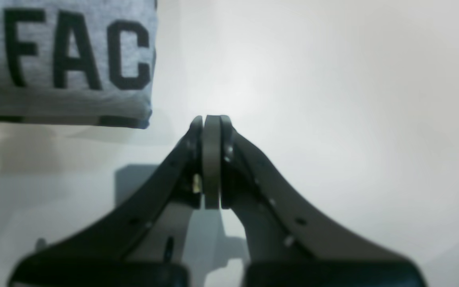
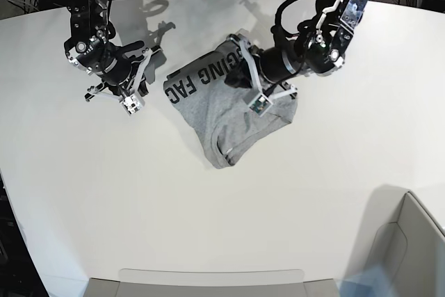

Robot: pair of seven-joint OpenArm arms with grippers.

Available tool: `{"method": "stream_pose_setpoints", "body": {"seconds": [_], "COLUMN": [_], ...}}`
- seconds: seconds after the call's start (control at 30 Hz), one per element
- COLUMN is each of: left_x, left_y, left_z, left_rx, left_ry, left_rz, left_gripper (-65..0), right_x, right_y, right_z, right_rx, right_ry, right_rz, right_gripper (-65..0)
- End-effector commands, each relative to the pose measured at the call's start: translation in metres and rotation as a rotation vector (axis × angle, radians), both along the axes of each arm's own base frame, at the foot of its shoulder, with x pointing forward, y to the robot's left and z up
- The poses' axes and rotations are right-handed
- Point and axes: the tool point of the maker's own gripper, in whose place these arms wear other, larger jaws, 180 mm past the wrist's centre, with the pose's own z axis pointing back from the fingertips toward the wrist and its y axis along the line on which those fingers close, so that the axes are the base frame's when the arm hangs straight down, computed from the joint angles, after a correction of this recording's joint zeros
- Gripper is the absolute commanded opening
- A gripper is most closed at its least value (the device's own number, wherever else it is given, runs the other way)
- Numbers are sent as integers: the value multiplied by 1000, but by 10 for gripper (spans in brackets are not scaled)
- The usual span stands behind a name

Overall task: Fold the T-shirt properly
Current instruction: 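Drag the folded bundle with the left gripper away from the right gripper and release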

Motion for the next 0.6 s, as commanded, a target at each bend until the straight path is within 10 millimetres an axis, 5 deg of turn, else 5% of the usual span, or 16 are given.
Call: {"method": "stream_pose_setpoints", "body": {"seconds": [0.0, 0.2, 0.37, 0.57], "left_x": [-2, -24, -16, -13], "left_y": [-14, -39, -23, -3], "left_z": [10, -5, -42, -54], "left_rx": [-29, 34, 131, 178], "left_ry": [-24, 21, 110, 131], "left_rz": [-42, -198, -181, -159], "left_gripper": [-650, -650, -650, -650], "right_x": [10, 9, 6, 2], "right_y": [1, -2, -2, -2], "right_z": [10, 6, 5, 2], "right_rx": [11, 7, 11, 12], "right_ry": [-44, -33, -26, -17], "right_rz": [3, -4, -4, -6], "right_gripper": [-650, -650, -650, -650]}}
